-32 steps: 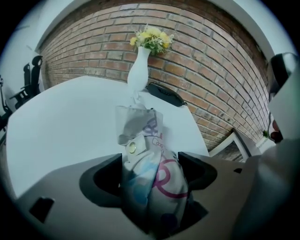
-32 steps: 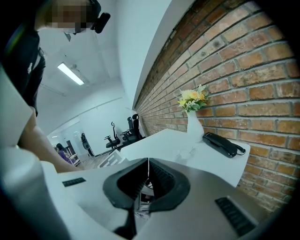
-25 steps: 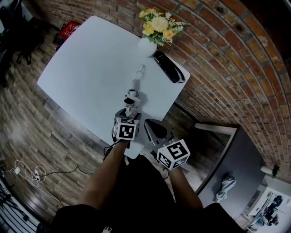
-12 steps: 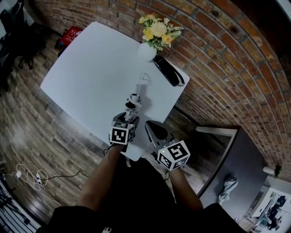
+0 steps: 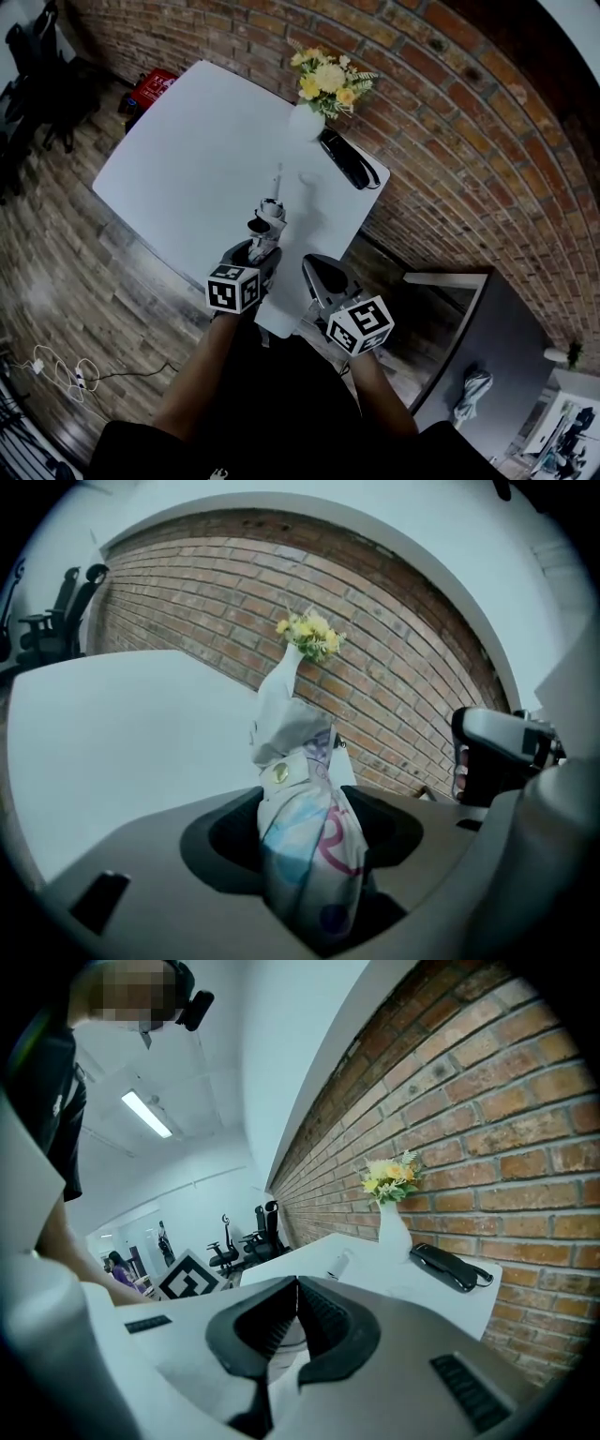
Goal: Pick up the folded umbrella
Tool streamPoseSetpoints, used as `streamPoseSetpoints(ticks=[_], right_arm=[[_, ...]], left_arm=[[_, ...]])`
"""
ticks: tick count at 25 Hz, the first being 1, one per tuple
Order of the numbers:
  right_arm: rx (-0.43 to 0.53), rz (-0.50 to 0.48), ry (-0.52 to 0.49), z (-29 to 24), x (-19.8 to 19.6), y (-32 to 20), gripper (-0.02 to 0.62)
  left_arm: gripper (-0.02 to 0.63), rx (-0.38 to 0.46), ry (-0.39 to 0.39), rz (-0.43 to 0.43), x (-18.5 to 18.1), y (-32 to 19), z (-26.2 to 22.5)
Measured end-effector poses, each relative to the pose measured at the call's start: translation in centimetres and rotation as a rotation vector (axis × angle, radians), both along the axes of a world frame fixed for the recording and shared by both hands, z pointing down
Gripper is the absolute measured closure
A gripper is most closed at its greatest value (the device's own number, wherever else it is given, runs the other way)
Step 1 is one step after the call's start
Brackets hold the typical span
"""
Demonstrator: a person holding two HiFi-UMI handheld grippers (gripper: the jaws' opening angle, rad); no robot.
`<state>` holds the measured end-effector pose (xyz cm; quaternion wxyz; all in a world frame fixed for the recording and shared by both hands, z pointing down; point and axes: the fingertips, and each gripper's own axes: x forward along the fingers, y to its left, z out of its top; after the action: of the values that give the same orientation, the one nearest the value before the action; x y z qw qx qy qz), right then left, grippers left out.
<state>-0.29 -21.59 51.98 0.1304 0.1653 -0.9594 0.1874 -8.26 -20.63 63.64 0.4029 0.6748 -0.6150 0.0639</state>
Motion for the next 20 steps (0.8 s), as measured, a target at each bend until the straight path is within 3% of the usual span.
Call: streamPoseSetpoints(ticks=[7, 20], right_arm=[[0.032, 0.004, -0.044, -2.2, -0.5, 0.1, 0.572], [0.167, 0.012, -0.196, -11.0, -1.3, -0.5, 0.572]], left_arm=[[0.341, 0.113, 0.041, -0.072, -2.9, 1.2, -5.2], [0.341, 0.359, 0.133, -0.134, -6.0, 3.1, -18.1]])
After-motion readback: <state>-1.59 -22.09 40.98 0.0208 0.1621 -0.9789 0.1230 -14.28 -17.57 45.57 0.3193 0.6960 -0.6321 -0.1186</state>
